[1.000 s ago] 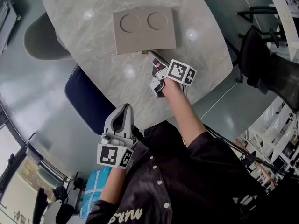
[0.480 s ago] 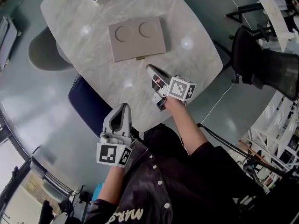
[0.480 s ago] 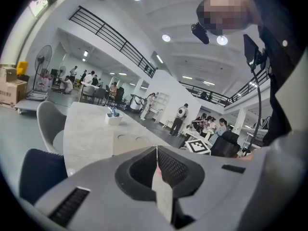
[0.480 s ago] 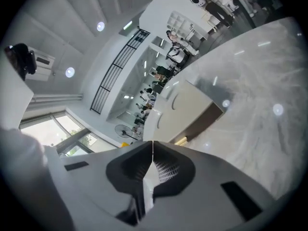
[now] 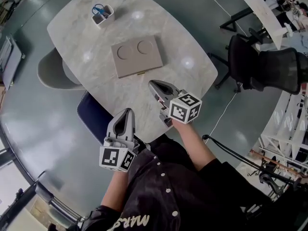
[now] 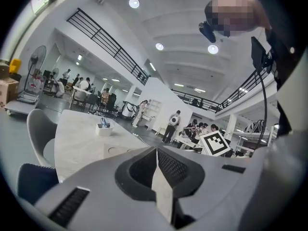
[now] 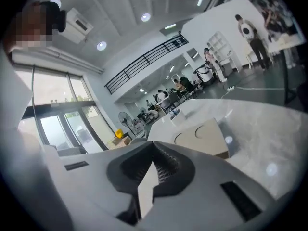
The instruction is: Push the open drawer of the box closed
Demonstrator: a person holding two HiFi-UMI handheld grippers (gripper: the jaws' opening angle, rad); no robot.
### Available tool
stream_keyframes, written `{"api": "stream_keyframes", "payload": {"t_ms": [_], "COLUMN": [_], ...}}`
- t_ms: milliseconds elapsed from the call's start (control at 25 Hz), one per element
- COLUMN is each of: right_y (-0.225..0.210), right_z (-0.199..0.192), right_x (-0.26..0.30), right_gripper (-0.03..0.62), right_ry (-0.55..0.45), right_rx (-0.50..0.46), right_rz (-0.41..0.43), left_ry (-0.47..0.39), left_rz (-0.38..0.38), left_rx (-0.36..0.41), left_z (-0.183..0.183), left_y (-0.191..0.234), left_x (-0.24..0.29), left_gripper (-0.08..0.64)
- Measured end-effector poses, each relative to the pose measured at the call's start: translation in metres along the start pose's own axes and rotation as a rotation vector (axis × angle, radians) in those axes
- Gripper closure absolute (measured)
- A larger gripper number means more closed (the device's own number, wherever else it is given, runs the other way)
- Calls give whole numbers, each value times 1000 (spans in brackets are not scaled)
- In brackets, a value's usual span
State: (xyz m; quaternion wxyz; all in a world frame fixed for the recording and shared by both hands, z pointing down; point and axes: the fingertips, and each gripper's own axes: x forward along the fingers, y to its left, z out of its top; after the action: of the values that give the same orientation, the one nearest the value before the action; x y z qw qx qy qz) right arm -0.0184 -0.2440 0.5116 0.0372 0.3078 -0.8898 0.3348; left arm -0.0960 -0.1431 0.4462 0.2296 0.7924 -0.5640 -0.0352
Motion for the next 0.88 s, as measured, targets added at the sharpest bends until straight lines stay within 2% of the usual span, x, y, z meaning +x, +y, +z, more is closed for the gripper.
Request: {"api": "stream_keyframes", "payload": {"t_ms": [120,240,640,880], "right_y": [15,31,78,93], "right_z": [14,31,84,105], "right_x": [-16,-33,-86,-116], "right_gripper": [594,592,591,592], "right_ry": [-2,-26,-160,-280], "right_rx": [-136,-214,-375,-436], "right_rz": [-48,-62,-125,-184], "left_ry": [-30,-56,-152,-197], "left_rz": [-34,-58,-124,-111], "left_rx": [5,24,101,136], "left_z": [11,22,71,93], "left_y": [-6,-11,-25,-27], "left_x": [-4,-6,-12,-20], "left_gripper": [541,541,541,541]}}
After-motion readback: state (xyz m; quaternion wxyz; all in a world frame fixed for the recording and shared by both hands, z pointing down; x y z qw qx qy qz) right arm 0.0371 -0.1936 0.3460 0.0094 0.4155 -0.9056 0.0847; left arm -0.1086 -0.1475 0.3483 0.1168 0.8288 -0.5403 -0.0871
